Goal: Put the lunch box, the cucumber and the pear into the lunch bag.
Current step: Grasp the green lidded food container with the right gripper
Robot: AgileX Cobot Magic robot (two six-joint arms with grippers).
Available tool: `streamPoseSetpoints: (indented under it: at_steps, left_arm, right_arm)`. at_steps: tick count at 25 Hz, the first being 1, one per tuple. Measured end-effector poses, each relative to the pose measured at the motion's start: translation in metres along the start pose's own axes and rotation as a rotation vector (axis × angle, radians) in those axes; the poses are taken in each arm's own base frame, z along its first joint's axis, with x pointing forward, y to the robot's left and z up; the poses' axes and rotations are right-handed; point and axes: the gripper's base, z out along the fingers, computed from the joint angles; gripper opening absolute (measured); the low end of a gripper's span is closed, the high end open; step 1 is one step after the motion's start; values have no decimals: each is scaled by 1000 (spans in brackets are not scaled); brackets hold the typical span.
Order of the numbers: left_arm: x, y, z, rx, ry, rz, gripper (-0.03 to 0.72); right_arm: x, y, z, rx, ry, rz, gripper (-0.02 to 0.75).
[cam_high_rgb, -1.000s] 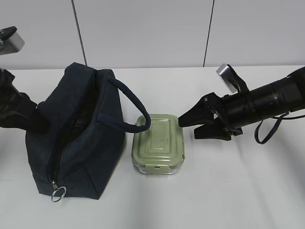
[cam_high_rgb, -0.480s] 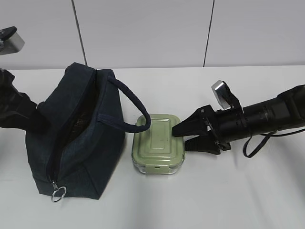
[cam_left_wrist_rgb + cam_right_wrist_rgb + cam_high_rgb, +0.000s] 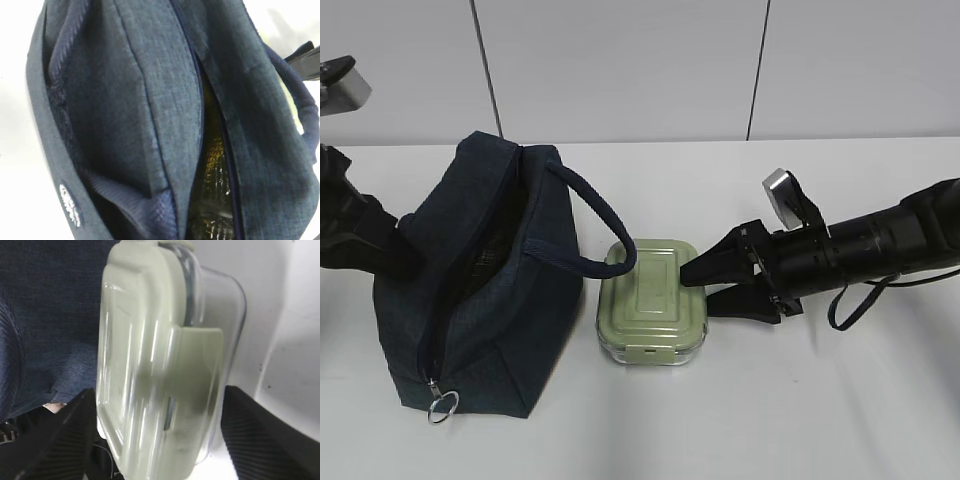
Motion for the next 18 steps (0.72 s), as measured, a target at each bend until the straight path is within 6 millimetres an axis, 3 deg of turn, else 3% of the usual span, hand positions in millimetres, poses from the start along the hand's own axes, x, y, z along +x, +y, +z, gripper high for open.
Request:
streamPoseSetpoints:
  at_steps: [7, 18]
  left_arm:
    - [0, 0, 0, 0, 0, 0, 1]
    - [0, 0, 0, 0, 0, 0, 1]
  right_arm:
    - [-6, 6, 10, 31, -3, -10, 590]
    - [-5, 1, 9, 84, 18, -6, 590]
